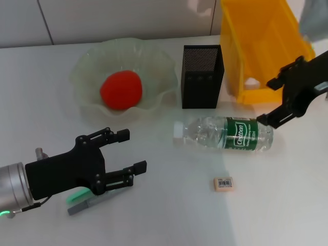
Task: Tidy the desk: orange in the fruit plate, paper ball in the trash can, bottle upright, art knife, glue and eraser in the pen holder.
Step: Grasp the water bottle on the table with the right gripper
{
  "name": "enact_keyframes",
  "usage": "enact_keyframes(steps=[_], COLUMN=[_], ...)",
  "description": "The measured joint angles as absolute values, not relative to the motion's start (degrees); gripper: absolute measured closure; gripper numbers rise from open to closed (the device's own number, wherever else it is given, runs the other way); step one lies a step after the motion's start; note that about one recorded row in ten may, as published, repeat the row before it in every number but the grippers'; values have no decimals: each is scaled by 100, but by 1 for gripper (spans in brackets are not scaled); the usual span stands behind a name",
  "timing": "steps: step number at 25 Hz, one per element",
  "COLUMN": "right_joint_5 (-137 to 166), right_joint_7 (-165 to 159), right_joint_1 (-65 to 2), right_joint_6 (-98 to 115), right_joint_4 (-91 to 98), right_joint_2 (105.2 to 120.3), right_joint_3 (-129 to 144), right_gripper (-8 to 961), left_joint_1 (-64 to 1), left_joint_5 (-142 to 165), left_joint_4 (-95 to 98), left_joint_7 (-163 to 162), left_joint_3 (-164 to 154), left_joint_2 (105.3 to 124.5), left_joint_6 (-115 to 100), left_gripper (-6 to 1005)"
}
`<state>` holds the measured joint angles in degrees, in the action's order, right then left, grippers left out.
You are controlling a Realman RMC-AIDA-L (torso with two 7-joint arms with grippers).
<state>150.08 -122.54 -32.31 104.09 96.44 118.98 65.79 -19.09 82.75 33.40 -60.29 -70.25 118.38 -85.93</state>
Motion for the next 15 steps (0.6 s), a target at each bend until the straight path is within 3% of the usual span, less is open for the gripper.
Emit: enact_keyframes(steps=[15], right_joint_5=[15530], right_joint_7=[-12293], right_joint_1=[-3579], right_joint_6=[9251], right_joint_4=[8219], right_joint_2=[11927], right_joint_3=[7918], right_gripper=[117], left_joint_1=[-1907], left_joint_5=[8302], left_joint_4=[3340], left_joint_7=[-6089], left_joint_3=[-7029], left_joint_2=[11839], left_joint_6=[-8569], left_gripper=[191])
